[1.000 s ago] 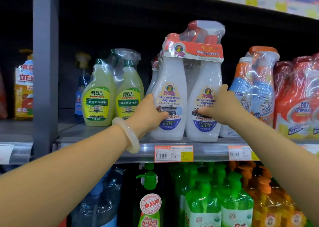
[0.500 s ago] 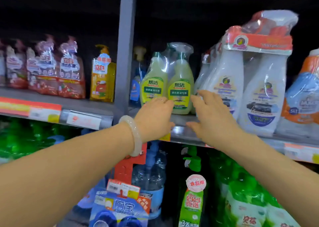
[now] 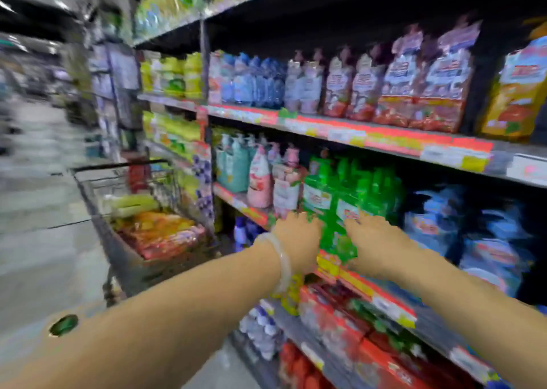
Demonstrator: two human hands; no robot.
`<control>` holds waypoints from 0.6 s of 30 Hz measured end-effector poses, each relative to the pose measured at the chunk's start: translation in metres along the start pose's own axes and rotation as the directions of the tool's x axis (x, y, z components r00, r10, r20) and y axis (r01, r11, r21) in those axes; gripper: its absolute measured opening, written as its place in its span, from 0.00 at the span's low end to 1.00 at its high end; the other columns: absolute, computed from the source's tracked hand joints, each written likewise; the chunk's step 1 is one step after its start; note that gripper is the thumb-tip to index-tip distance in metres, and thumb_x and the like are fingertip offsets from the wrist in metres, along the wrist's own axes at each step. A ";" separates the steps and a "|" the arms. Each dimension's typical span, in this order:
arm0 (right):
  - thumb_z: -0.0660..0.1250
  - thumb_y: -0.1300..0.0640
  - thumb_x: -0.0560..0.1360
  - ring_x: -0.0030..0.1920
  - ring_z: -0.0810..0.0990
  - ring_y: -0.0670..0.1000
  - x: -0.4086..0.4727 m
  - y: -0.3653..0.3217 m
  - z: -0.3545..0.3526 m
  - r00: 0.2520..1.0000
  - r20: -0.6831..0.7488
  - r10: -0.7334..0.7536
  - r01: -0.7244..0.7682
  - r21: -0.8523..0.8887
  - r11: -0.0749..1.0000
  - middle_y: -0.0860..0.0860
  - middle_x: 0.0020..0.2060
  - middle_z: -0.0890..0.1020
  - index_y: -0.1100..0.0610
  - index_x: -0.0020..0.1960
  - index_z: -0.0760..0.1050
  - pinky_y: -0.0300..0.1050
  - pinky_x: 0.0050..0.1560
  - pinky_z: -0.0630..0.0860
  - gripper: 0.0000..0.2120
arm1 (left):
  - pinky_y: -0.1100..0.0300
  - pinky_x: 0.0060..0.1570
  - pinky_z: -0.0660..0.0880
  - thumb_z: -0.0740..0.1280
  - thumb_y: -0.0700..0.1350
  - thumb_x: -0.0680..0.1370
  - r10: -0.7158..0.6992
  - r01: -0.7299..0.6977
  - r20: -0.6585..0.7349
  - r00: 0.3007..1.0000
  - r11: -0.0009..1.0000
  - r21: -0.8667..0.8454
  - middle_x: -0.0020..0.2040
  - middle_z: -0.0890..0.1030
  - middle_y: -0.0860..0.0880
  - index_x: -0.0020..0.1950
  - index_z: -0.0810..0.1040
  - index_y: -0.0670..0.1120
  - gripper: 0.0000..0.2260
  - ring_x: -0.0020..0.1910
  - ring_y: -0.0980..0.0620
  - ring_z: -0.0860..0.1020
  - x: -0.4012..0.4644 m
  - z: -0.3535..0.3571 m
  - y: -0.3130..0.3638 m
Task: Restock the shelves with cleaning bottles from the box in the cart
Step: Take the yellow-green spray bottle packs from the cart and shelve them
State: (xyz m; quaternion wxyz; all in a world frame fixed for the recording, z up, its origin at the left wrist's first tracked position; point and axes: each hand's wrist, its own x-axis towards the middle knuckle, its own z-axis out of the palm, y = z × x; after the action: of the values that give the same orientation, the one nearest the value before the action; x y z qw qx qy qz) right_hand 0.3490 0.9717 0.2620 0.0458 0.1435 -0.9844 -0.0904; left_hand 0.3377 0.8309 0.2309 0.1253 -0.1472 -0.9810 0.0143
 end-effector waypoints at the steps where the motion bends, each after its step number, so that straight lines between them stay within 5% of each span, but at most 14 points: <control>1: 0.66 0.46 0.73 0.67 0.68 0.59 0.017 -0.031 0.010 0.999 0.015 -0.036 0.035 0.028 0.999 0.57 0.64 0.69 0.55 0.68 0.63 0.51 0.62 0.70 0.28 | 0.48 0.58 0.71 0.68 0.48 0.74 -0.056 0.056 0.033 0.998 0.998 -0.002 0.63 0.72 0.41 0.65 0.68 0.42 0.23 0.63 0.40 0.71 -0.013 0.013 -0.027; 5: 0.63 0.52 0.74 0.64 0.71 0.58 0.073 -0.146 0.043 0.975 0.085 -0.207 0.202 0.071 0.977 0.57 0.62 0.71 0.56 0.63 0.67 0.52 0.61 0.71 0.19 | 0.46 0.60 0.70 0.67 0.46 0.74 -0.215 0.212 0.146 0.965 0.976 0.042 0.63 0.70 0.40 0.65 0.66 0.40 0.22 0.64 0.40 0.69 -0.058 0.050 -0.127; 11: 0.65 0.50 0.75 0.66 0.67 0.60 0.152 -0.290 0.067 0.902 0.154 -0.404 0.395 0.087 0.915 0.57 0.64 0.67 0.58 0.66 0.64 0.55 0.62 0.68 0.24 | 0.47 0.59 0.70 0.66 0.50 0.75 -0.454 0.453 0.216 0.865 0.890 0.054 0.65 0.69 0.42 0.67 0.65 0.42 0.25 0.65 0.41 0.68 -0.100 0.095 -0.271; 18: 0.68 0.51 0.74 0.68 0.64 0.61 0.290 -0.419 0.100 0.850 0.215 -0.482 0.463 0.132 0.876 0.58 0.67 0.66 0.57 0.69 0.63 0.57 0.65 0.66 0.27 | 0.51 0.61 0.73 0.68 0.50 0.73 -0.549 0.539 0.265 0.793 0.834 0.116 0.63 0.72 0.45 0.67 0.67 0.45 0.24 0.64 0.44 0.70 -0.082 0.141 -0.443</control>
State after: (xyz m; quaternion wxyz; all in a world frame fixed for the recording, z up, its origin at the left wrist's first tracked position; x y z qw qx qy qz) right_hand 0.1756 0.5089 0.1029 -0.1031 0.3708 -0.9197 -0.0784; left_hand 0.2520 0.3848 0.1034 -0.0172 0.1468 -0.9889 0.0156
